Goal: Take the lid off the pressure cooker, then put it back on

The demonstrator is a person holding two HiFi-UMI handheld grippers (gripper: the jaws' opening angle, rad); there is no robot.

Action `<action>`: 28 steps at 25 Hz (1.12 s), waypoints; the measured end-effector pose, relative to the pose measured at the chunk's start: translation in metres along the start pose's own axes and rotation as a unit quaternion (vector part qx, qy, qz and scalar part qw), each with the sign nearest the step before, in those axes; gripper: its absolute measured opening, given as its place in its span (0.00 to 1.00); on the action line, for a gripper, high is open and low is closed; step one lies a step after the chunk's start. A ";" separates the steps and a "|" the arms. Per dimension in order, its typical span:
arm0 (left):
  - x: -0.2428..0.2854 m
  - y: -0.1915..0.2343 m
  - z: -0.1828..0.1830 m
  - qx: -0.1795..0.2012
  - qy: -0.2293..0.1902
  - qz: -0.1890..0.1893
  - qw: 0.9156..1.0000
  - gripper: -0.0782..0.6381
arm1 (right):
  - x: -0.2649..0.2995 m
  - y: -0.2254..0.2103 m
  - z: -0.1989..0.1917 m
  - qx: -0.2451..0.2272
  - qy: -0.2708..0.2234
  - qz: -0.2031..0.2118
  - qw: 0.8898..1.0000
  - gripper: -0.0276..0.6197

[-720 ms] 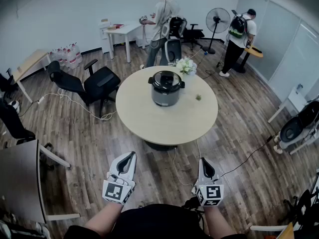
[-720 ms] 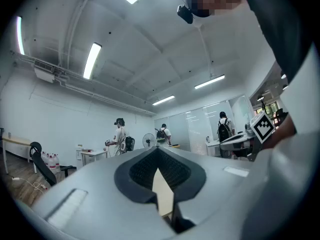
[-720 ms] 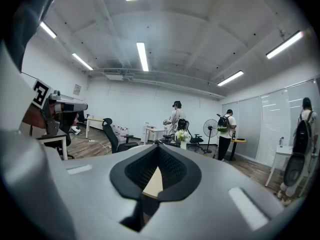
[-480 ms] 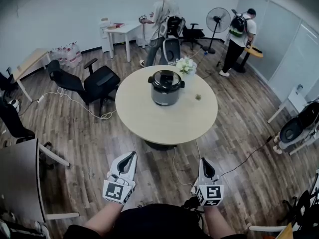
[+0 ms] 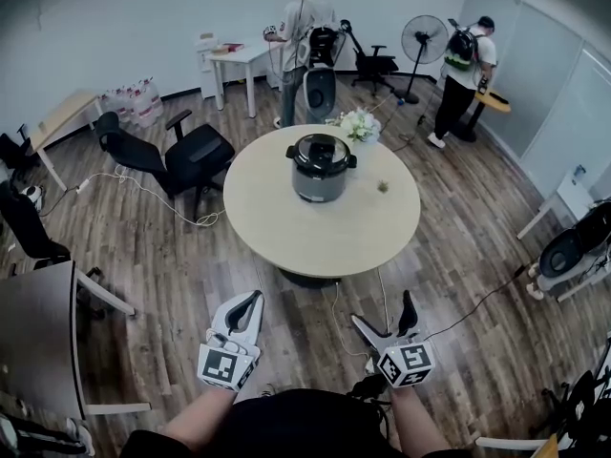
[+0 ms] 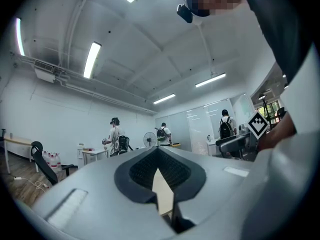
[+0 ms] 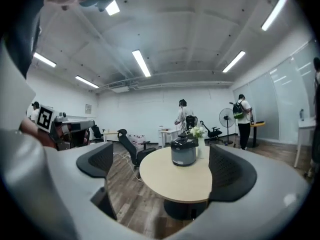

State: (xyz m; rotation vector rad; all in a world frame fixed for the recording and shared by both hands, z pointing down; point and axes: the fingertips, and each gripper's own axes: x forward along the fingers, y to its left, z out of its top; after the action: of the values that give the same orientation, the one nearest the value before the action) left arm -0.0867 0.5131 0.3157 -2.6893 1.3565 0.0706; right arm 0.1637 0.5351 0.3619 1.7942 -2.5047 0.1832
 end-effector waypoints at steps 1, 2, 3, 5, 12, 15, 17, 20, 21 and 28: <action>0.000 0.000 0.000 -0.001 0.000 0.004 1.000 0.11 | 0.003 -0.001 0.002 0.005 0.000 0.005 1.000 0.96; 0.001 0.000 -0.002 -0.001 -0.001 0.006 1.000 0.11 | 0.004 -0.003 0.003 0.004 -0.001 0.006 1.000 0.96; 0.003 -0.002 -0.004 -0.004 0.002 0.004 1.000 0.11 | 0.005 -0.005 0.005 0.001 -0.001 0.007 1.000 0.96; 0.013 -0.007 -0.015 -0.022 0.015 -0.011 1.000 0.26 | 0.005 -0.009 0.008 -0.001 -0.003 0.009 1.000 0.96; 0.041 -0.027 -0.025 -0.028 0.032 -0.029 0.999 0.93 | -0.001 -0.031 0.017 -0.004 -0.013 0.022 1.000 0.96; 0.052 -0.032 -0.030 -0.021 0.031 -0.019 0.999 0.93 | 0.004 -0.044 0.015 -0.005 -0.018 0.034 0.999 0.96; 0.057 -0.031 -0.032 -0.011 0.029 -0.006 1.000 0.93 | 0.011 -0.050 0.013 -0.007 -0.018 0.042 0.999 0.96; 0.070 -0.026 -0.038 -0.005 0.029 0.004 1.000 0.93 | 0.025 -0.062 0.015 -0.010 -0.016 0.040 0.999 0.96; 0.076 -0.024 -0.041 -0.008 0.030 0.004 1.000 0.93 | 0.030 -0.066 0.016 -0.013 -0.017 0.036 0.999 0.96; 0.143 0.022 -0.069 -0.022 0.026 -0.008 0.999 0.93 | 0.098 -0.089 0.024 -0.012 -0.024 0.028 0.999 0.96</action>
State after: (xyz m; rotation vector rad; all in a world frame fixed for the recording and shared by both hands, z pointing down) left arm -0.0201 0.3772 0.3678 -2.7570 1.3634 0.0283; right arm 0.2165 0.4116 0.3550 1.7411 -2.5805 0.1126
